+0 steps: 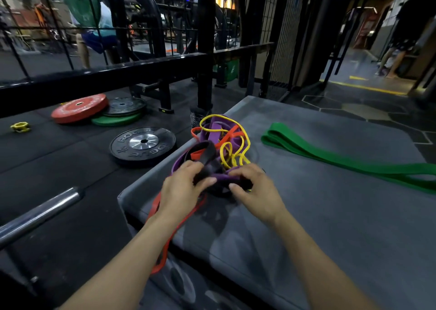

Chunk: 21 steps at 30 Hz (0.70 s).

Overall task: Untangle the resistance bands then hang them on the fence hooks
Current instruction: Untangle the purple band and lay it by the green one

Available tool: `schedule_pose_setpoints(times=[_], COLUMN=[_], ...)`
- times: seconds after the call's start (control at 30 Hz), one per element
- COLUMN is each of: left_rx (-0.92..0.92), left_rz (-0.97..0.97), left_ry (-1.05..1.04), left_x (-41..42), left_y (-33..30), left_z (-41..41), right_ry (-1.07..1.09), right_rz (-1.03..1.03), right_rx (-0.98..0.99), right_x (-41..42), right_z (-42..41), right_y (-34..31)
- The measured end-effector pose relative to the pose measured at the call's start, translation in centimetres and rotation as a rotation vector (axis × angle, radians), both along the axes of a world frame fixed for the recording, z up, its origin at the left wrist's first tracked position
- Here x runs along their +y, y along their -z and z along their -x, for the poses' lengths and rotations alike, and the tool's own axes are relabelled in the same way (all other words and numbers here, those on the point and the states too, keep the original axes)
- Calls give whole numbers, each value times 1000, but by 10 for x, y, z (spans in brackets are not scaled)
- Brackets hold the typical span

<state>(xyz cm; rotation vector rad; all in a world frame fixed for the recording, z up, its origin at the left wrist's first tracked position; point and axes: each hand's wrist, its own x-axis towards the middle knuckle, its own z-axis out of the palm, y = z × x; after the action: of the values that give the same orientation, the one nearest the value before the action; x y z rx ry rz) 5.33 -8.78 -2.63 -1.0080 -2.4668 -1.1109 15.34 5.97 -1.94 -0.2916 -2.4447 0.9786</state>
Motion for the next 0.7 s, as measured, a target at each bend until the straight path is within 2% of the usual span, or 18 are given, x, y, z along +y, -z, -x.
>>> schedule_pose_setpoints(times=[0.1,0.17,0.27,0.37,0.5,0.6,0.7], left_rx=[-287,-389,-494,-455,-497,-587,-587], left_rz=[-223,-338,-476,-472,-503,-537,-565], left_ry=[-47,-10,51,92,198,302,329], left_x=[-4,-4,-3,-4,-5,-1,0], left_y=[1,2,-2,-2,-5,-8,-9], left_z=[10,13,8,7,3,-5,-6], right_ry=[58,145,130,114,113,191,295], right_rz=[-36,-127,-254,-279,-135,-130,-143], right_rx=[111,137,108,108,185,200,215], right_x=[0,2,0,-6,-10,-15,-16], right_z=[0,4,13,16,16,19,22], right_y=[-2,0,6,8,1,-2,-8])
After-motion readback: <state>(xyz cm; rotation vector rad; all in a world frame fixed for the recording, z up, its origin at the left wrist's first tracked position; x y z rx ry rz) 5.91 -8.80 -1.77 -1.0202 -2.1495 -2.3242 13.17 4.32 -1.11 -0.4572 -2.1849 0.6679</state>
